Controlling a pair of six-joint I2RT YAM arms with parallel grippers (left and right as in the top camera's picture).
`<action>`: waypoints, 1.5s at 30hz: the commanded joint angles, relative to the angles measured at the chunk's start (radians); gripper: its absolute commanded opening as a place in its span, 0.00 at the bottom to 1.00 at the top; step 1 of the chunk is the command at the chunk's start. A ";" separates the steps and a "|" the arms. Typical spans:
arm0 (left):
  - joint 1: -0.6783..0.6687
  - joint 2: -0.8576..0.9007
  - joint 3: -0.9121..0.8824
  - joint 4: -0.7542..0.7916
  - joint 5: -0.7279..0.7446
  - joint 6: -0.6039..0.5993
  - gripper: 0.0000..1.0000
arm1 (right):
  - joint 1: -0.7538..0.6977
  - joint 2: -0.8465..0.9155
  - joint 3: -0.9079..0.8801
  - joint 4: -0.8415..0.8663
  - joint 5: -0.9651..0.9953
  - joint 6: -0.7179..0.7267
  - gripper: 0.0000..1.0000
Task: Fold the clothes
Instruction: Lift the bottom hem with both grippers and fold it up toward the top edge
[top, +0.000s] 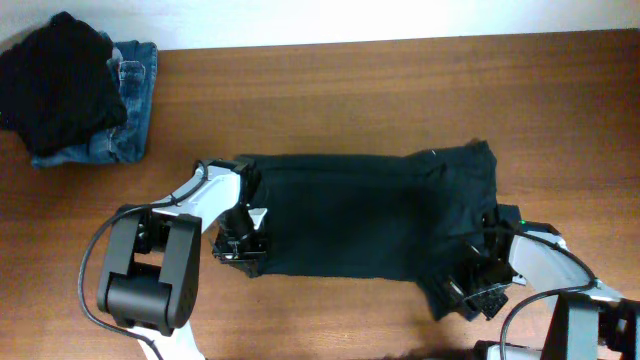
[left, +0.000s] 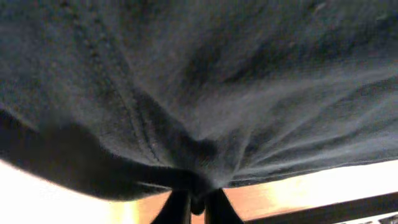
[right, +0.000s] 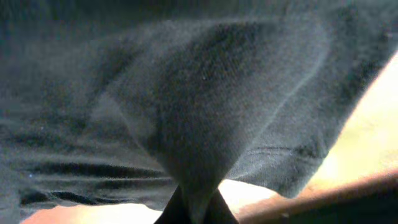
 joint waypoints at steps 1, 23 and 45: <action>-0.003 0.005 0.013 -0.027 0.004 0.004 0.01 | -0.003 -0.003 0.048 -0.057 0.053 0.006 0.04; 0.000 0.003 0.172 -0.108 -0.076 0.004 0.01 | -0.003 -0.003 0.354 -0.189 0.235 -0.045 0.04; 0.000 0.003 0.231 0.068 -0.076 0.004 0.01 | -0.003 0.000 0.353 -0.043 0.210 -0.044 0.09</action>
